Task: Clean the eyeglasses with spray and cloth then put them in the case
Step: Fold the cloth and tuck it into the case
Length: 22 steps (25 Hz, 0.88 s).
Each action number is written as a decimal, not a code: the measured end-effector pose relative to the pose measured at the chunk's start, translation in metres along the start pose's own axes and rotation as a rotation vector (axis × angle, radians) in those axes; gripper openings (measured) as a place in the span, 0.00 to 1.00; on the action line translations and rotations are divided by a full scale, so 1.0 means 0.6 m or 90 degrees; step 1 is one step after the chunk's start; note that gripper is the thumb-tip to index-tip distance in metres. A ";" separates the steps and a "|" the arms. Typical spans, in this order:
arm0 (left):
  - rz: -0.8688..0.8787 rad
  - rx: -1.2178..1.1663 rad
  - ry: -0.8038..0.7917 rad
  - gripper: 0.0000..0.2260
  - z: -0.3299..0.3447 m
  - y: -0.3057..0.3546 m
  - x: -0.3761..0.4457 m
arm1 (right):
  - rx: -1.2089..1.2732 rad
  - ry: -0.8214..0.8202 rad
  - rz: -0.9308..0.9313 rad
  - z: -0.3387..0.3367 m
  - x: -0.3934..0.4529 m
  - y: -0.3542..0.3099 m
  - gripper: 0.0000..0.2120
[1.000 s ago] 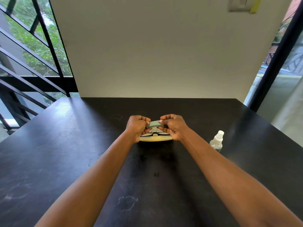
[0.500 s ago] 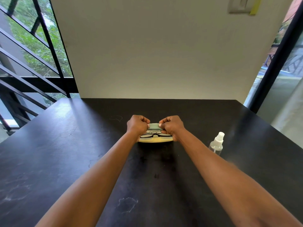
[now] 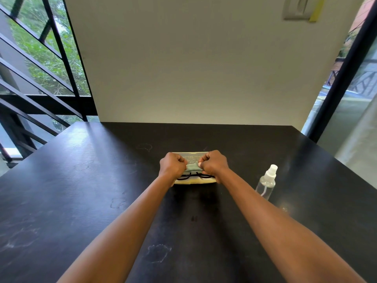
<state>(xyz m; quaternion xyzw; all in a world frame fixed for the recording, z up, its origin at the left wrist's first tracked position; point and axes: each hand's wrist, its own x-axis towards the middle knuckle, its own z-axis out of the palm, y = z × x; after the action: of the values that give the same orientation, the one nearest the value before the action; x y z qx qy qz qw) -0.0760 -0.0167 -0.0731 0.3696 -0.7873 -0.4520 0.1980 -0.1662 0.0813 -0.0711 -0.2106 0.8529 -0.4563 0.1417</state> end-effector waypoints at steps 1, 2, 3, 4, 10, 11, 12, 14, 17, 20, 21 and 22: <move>-0.003 -0.004 -0.002 0.04 0.000 -0.002 -0.001 | -0.011 0.003 -0.006 0.000 -0.002 0.001 0.09; -0.006 -0.009 -0.007 0.04 -0.001 -0.004 -0.002 | -0.022 0.005 -0.011 0.001 -0.004 0.002 0.08; -0.008 -0.013 -0.012 0.04 -0.001 -0.006 -0.003 | -0.035 0.006 -0.017 0.001 -0.005 0.003 0.07; -0.009 -0.017 -0.016 0.04 -0.002 -0.008 -0.003 | -0.049 0.008 -0.023 0.000 -0.006 0.004 0.06; 0.009 -0.010 0.005 0.06 -0.005 -0.017 -0.006 | -0.100 0.010 -0.064 -0.002 -0.015 0.007 0.05; 0.018 -0.009 0.002 0.07 -0.005 -0.018 -0.006 | -0.109 0.006 -0.070 -0.002 -0.016 0.007 0.05; 0.027 -0.009 -0.002 0.06 -0.005 -0.020 -0.006 | -0.116 0.001 -0.074 -0.003 -0.017 0.006 0.05; 0.038 -0.013 -0.009 0.05 -0.005 -0.023 -0.007 | -0.133 -0.005 -0.083 -0.005 -0.018 0.005 0.05; 0.045 -0.029 -0.014 0.04 -0.006 -0.026 -0.009 | -0.172 0.015 -0.113 -0.008 -0.018 0.002 0.07; 0.047 -0.052 -0.013 0.05 -0.007 -0.027 -0.013 | -0.143 0.096 -0.142 -0.008 -0.015 -0.005 0.15; 0.049 -0.057 -0.012 0.05 -0.007 -0.027 -0.014 | -0.153 0.119 -0.159 -0.010 -0.011 -0.009 0.17; 0.050 -0.064 -0.011 0.04 -0.008 -0.028 -0.016 | -0.184 0.129 -0.173 -0.010 -0.006 -0.013 0.19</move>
<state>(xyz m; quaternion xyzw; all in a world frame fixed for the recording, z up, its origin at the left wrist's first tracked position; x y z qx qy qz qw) -0.0601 -0.0174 -0.0847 0.3238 -0.7794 -0.4859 0.2270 -0.1638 0.0836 -0.0607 -0.2948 0.8830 -0.3631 -0.0388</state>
